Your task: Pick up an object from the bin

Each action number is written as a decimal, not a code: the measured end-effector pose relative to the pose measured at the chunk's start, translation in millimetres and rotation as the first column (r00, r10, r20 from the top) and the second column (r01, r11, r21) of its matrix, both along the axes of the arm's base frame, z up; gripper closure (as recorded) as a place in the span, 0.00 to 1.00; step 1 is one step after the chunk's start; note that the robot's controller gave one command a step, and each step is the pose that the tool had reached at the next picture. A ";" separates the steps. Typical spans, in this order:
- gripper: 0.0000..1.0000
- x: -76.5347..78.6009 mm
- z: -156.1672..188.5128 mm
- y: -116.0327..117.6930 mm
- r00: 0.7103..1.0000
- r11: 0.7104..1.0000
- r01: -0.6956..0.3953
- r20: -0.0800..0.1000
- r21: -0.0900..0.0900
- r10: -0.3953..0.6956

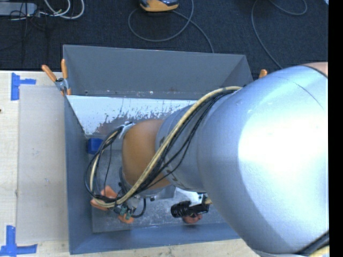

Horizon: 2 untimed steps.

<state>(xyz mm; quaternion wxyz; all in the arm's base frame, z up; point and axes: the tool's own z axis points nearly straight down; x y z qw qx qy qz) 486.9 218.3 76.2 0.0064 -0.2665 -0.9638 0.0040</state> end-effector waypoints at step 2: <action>1.00 0.4 33.4 -0.3 1.000 1.000 -0.002 0.001 0.000 0.002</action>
Offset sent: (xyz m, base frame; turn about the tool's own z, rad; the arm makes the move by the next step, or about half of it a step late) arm 0.0001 0.0002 0.0941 0.0000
